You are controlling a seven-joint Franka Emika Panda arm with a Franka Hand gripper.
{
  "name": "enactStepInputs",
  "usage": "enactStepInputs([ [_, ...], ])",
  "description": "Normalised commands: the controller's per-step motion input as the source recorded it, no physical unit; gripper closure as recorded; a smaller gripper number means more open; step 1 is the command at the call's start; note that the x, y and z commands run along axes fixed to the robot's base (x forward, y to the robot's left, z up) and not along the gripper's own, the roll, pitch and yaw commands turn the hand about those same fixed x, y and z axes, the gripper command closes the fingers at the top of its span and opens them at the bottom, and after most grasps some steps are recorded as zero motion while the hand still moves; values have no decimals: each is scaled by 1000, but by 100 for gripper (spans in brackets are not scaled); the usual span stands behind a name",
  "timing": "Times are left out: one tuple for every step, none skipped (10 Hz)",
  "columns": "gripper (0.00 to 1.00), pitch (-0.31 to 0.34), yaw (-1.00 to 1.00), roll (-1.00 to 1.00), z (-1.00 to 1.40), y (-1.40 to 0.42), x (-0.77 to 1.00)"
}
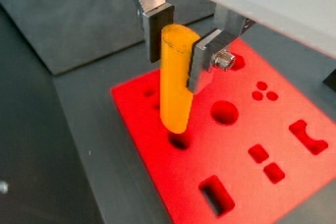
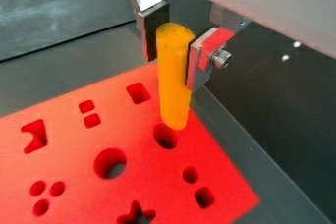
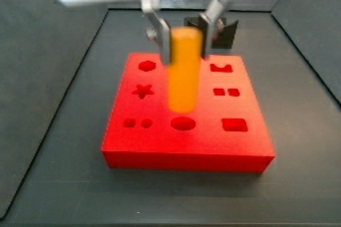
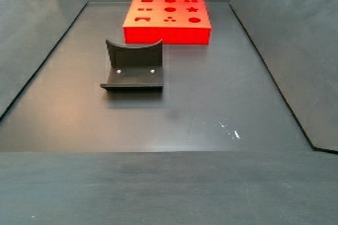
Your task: Insert the oval object.
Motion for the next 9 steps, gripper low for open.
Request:
enactStepInputs([
  [100,127,0,374,-280,-326,777],
  [100,86,-380,157,-274,-14,563],
  [100,106,-443,50,-214,137,246],
  [100,107,-314,9,-160,269,117],
  [100,61,-311,0,-203,289,0],
  [100,0,-260,-7,-243,169,-320],
  [100,0,-9,0,-57,-29,-309],
  [100,0,0,13,0,-177,-177],
  [100,0,3,0,-54,-109,0],
])
